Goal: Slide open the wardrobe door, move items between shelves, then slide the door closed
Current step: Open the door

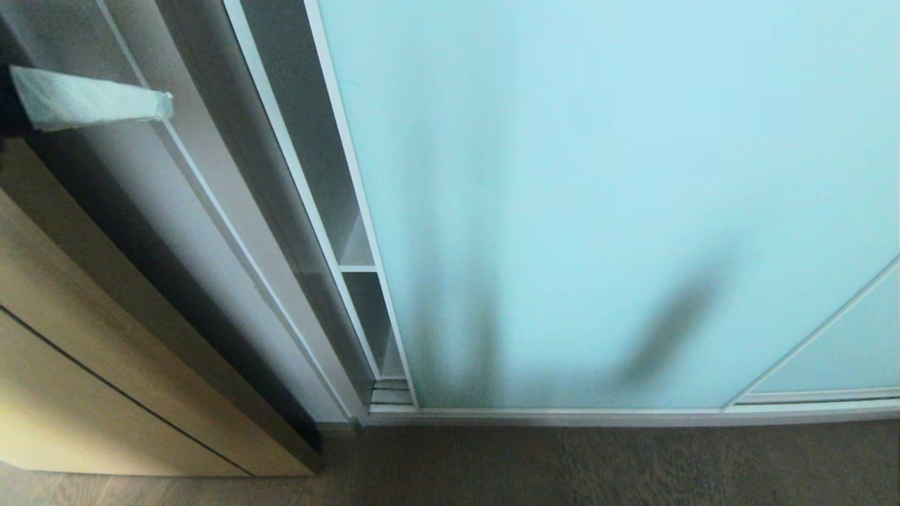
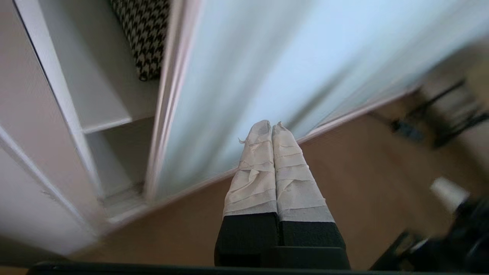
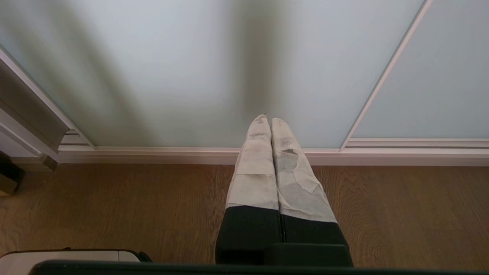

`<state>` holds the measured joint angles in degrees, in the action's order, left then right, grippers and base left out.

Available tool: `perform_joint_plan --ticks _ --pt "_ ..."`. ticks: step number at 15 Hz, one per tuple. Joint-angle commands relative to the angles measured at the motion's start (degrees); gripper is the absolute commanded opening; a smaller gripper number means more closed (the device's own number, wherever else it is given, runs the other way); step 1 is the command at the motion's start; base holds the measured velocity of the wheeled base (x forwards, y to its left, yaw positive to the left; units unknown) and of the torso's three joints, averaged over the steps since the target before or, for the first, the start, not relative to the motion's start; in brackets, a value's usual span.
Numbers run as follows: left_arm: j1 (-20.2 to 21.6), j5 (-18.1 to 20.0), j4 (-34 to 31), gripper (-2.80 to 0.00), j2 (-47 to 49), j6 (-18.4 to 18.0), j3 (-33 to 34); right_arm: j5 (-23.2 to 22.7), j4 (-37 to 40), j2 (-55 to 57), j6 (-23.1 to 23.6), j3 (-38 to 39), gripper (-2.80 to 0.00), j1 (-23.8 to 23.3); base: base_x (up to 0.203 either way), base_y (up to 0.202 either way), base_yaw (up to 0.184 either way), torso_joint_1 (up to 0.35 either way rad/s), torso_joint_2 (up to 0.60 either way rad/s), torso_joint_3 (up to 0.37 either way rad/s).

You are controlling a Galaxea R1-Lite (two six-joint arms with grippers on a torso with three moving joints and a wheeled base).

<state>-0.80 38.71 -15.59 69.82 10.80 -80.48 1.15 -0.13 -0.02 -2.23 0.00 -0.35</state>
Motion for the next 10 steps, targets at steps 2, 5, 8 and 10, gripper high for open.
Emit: perform_joint_plan --ticks 2,5,8,10 --pt "-0.5 -0.4 0.0 -2.80 6.4 1.8 -2.6 0.0 0.0 0.1 0.0 0.0 -2.80 0.0 0.000 0.000 0.000 0.000 0.00 0.000" --pt "-3.9 -4.8 0.7 -2.80 10.1 1.6 -4.5 0.0 0.0 0.1 -0.1 0.0 -2.80 0.0 0.000 0.000 0.000 0.000 0.00 0.000" --pt "-8.6 -11.5 0.8 -2.80 11.6 1.4 -7.0 0.0 0.0 0.1 0.0 0.0 -2.80 0.0 0.000 0.000 0.000 0.000 0.00 0.000" --pt "-10.6 -15.3 0.9 -2.80 12.6 -0.6 -7.4 0.0 0.0 0.1 -0.1 0.0 -2.80 0.0 0.000 0.000 0.000 0.000 0.00 0.000"
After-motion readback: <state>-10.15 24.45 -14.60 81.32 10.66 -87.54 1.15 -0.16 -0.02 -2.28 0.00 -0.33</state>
